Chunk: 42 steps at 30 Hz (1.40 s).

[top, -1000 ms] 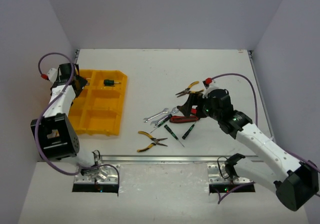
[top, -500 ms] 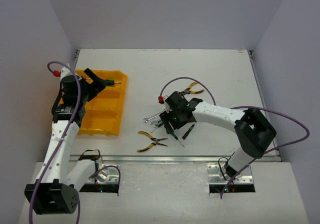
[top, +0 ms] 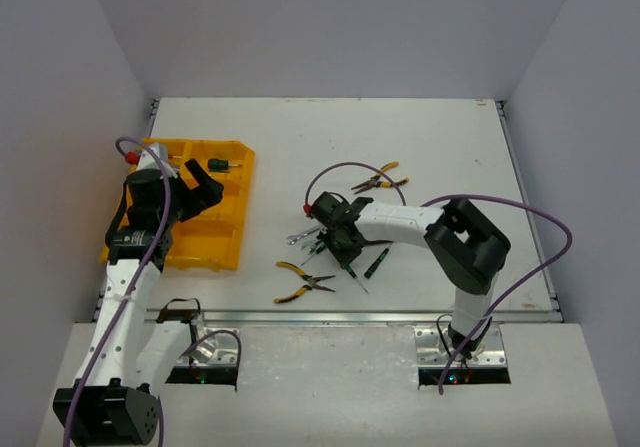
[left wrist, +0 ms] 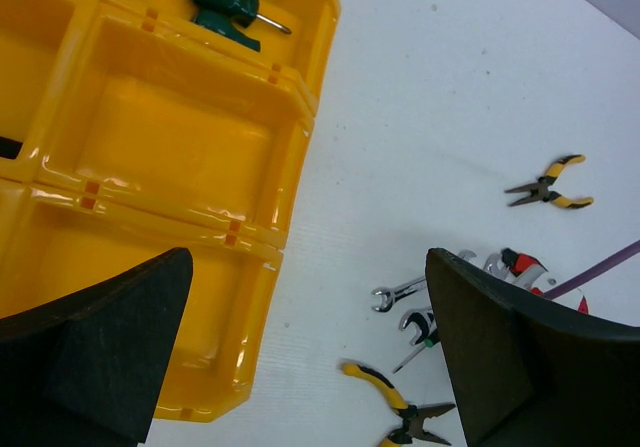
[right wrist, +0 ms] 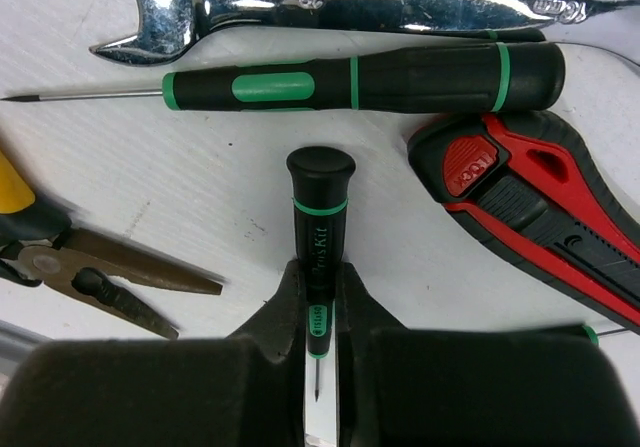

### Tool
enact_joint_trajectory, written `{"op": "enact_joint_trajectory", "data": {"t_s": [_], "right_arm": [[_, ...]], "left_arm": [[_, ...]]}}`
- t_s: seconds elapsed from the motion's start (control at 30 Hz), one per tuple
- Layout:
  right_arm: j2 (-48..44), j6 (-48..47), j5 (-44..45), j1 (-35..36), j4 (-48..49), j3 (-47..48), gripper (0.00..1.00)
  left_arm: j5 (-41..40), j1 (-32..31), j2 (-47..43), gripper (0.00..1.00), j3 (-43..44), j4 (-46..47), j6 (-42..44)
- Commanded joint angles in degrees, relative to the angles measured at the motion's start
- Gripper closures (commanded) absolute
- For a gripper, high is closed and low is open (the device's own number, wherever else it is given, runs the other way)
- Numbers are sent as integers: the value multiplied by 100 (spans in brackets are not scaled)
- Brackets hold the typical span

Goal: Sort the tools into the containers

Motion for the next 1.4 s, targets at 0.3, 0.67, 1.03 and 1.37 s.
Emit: {"op": "enact_joint_trajectory", "data": {"t_s": [0.3,0.67,1.03,1.37], "right_arm": [[-2296,179,-1269,21,1102,-312,100],[-2944,1233,-4037,-401,3394,-688,100],[-3048,1464,-4013,-489,3592,-593,100],[-3075,1471,-3657,-639,3594,-590,100]], "left_arm": [[3556,-629,91,0,-1335,3861,-1947],[2805,-2615,57,22,-1768,6128,-2242],[2946,-2776,474,60,-1833,6458,-2345],[3009,-2820,507,76,-1730,6468,-2417]]}}
